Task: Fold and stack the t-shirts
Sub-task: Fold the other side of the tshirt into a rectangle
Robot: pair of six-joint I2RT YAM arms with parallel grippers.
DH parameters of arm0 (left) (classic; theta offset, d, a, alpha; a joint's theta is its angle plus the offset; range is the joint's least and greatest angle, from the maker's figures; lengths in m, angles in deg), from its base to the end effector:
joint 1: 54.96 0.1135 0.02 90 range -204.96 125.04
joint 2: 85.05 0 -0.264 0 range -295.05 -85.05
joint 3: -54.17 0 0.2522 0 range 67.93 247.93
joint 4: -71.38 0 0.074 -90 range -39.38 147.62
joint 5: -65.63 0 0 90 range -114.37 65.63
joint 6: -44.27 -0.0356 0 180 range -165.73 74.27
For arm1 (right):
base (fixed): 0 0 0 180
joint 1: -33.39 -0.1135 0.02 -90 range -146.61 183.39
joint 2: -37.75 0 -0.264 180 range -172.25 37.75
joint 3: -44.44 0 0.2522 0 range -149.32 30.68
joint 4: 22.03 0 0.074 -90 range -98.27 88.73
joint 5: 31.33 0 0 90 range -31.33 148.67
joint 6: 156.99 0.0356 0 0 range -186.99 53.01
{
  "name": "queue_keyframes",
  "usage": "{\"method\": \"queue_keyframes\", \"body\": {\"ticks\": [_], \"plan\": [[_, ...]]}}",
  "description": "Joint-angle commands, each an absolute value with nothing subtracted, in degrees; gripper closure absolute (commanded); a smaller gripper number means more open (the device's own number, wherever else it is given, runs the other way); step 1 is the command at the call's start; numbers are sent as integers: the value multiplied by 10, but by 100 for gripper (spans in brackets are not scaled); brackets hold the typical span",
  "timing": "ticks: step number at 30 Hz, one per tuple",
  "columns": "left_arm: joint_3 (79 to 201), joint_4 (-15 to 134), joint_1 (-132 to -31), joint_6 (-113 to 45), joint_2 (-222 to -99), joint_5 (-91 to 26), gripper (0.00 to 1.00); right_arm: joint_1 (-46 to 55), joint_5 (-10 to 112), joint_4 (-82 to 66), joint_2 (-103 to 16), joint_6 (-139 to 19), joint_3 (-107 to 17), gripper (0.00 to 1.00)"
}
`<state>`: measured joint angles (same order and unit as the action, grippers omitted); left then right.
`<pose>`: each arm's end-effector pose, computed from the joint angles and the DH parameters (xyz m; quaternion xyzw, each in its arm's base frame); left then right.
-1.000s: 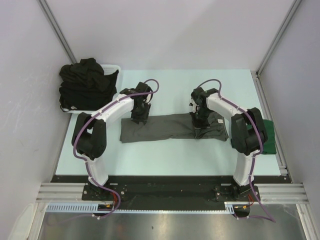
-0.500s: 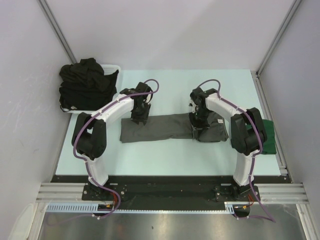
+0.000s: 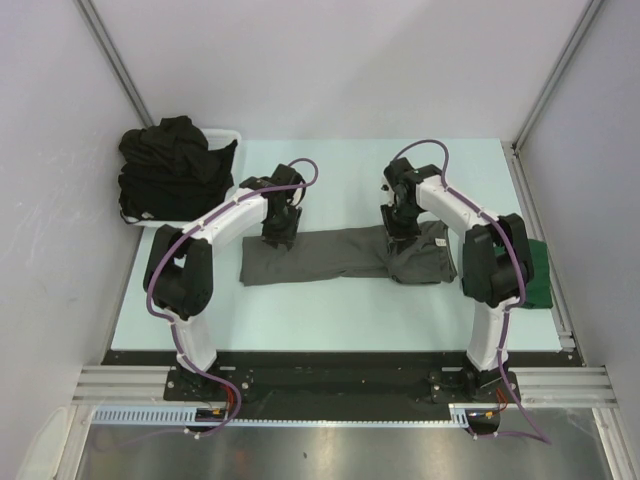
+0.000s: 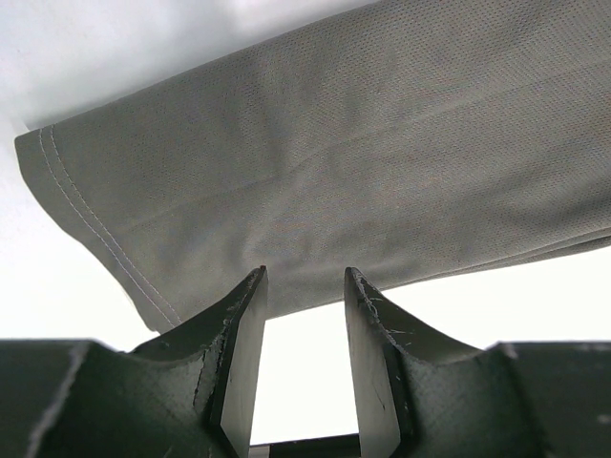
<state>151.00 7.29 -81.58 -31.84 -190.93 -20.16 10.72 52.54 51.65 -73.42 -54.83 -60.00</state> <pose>0.3347 -0.1648 0.2230 0.1042 0.9830 -0.0166 0.1500 0.3529 0.1515 0.2223 -0.0956 0.9905 0.0758 0.0637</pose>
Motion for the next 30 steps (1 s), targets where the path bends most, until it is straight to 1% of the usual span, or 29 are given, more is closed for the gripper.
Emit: {"method": "queue_keyframes", "body": {"ticks": [1,4,6,7,8,9,10,18,30], "plan": [[1529,72,-819,-327,-1910,-202,57,126,545,478,-766,-557,-603,73],[1527,72,-819,-332,-1910,-198,57,137,545,474,-783,-557,-620,78],[1525,73,-819,-332,-1913,-199,65,141,550,475,-790,-559,-623,81],[1523,74,-819,-332,-1913,-200,72,145,552,476,-790,-559,-624,83],[1522,76,-819,-332,-1913,-201,89,145,552,477,-787,-559,-625,89],[1522,80,-819,-332,-1910,-204,97,146,557,476,-779,-560,-625,100],[1524,81,-819,-331,-1910,-207,100,148,558,476,-773,-559,-625,100],[1544,106,-821,-327,-1911,-256,100,148,577,475,-725,-558,-618,100],[1556,121,-822,-331,-1969,-245,100,151,616,475,-736,-555,-589,100]]}}
